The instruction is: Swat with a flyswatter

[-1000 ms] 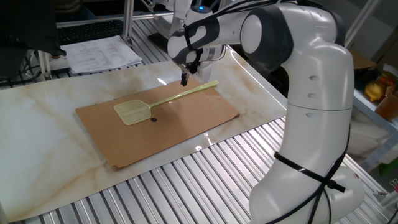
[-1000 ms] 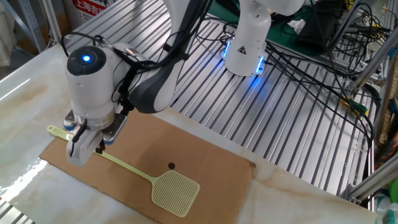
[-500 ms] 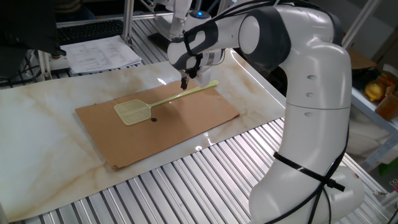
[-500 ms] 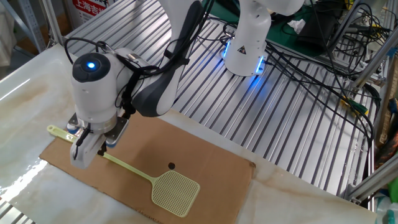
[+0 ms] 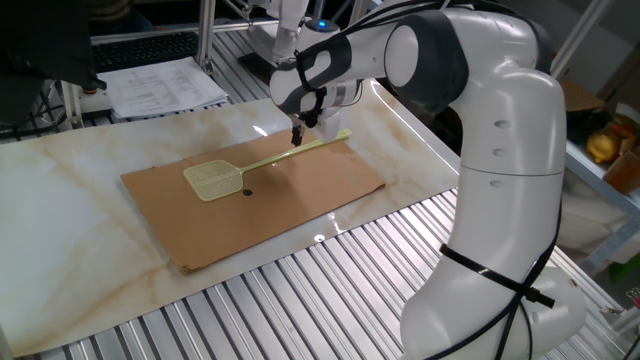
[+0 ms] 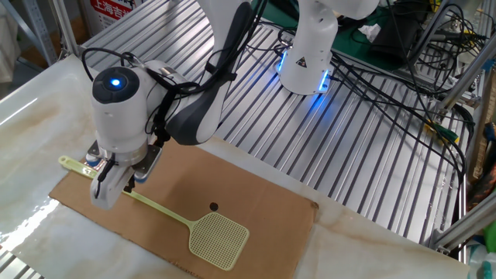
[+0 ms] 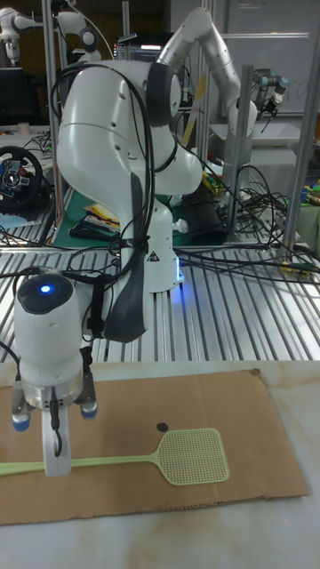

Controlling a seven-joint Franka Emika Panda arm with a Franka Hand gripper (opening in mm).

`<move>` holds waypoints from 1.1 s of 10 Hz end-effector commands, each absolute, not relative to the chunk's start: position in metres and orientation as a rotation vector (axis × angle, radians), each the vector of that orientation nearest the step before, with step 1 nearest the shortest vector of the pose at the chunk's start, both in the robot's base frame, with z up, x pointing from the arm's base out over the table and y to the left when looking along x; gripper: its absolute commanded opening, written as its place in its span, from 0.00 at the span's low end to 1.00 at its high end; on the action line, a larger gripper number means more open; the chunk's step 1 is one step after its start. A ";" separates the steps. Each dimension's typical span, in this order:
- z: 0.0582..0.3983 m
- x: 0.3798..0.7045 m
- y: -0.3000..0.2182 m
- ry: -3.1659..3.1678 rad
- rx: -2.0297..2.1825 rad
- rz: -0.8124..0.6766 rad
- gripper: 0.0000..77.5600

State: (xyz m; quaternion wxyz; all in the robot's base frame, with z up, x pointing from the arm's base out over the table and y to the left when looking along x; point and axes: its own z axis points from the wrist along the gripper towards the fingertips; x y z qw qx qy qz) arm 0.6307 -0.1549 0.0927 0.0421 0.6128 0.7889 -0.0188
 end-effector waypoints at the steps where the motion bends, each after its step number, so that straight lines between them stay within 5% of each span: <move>1: 0.085 0.628 -0.157 2.424 1.880 -0.074 0.00; 11: 0.073 0.626 -0.158 2.433 1.879 -0.062 0.00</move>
